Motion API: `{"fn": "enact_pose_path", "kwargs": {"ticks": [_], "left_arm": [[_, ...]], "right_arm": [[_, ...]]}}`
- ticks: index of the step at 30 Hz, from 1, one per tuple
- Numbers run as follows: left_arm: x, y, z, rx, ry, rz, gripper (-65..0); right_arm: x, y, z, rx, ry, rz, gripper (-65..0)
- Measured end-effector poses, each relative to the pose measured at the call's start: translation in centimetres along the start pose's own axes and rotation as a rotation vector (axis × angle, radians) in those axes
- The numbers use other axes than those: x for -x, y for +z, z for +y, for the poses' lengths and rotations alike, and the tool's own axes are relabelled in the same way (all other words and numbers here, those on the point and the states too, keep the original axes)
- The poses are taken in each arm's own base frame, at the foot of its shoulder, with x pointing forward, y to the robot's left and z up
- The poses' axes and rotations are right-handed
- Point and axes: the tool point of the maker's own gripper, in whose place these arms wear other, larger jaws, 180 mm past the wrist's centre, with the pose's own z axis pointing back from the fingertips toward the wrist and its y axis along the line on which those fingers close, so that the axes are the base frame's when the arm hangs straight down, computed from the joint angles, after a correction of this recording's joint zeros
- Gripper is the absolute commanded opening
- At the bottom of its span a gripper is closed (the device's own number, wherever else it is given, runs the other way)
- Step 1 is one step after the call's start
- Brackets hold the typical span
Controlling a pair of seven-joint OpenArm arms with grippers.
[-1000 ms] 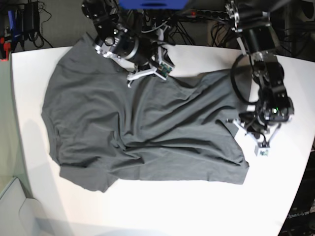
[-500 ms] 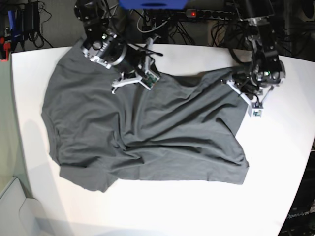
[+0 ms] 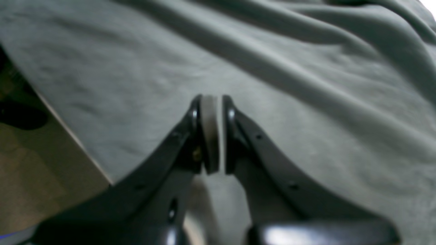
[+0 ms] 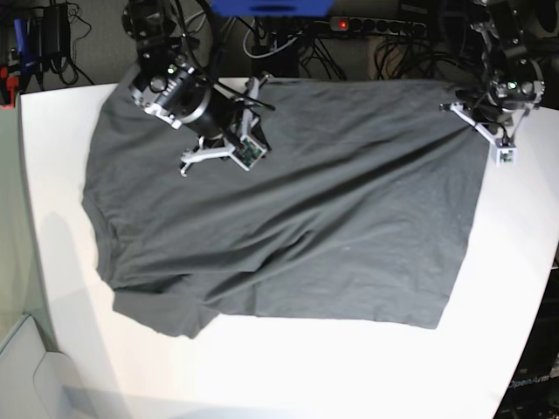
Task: Layout the t-shirt on the table in an organized manner, then fold the t-shirt properly
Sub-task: 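Pull the shirt corners apart with both grippers to flatten it, then drag the held fabric with the right gripper toward the shirt's hem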
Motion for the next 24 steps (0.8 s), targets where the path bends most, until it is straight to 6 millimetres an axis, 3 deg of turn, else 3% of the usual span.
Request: {"fn": "enact_pose_path", "kwargs": {"ticks": [3,7,11,14,19,21,24], "left_arm": [[0.7,0.7,1.2,-0.035,0.014,0.032,-64.7],[0.8,2.0,2.2,-0.082,-0.003,0.043,-64.7],[-2.6,3.7,1.6,-0.082,-0.019,-0.072,-64.7],[-4.0,4.6,1.3,-0.087,-0.028,-0.113,-64.7],[-8.6,5.4,-0.1,-0.058,0.01,-0.235,-64.7],[-10.8,4.8,-0.1,-0.054,0.039,-0.268,-64.7],[-12.8,1.3,-1.0,-0.006,0.125,-0.229,-64.7]], "right_arm": [[0.3,0.2,-0.6,0.014,-0.008,0.005,-61.3],[1.3,0.7,-3.7,0.085,-0.015,0.033,-61.3],[2.7,1.0,-6.4,0.138,-0.039,0.067,-61.3],[3.5,0.9,-8.3,0.158,-0.019,0.095,-61.2],[5.0,-0.6,-9.6,0.143,-0.037,0.14,-61.2],[5.3,-1.0,-10.5,0.147,-0.035,0.148,-61.3],[6.5,-1.8,-11.2,0.137,-0.051,0.189,-61.3]]}}
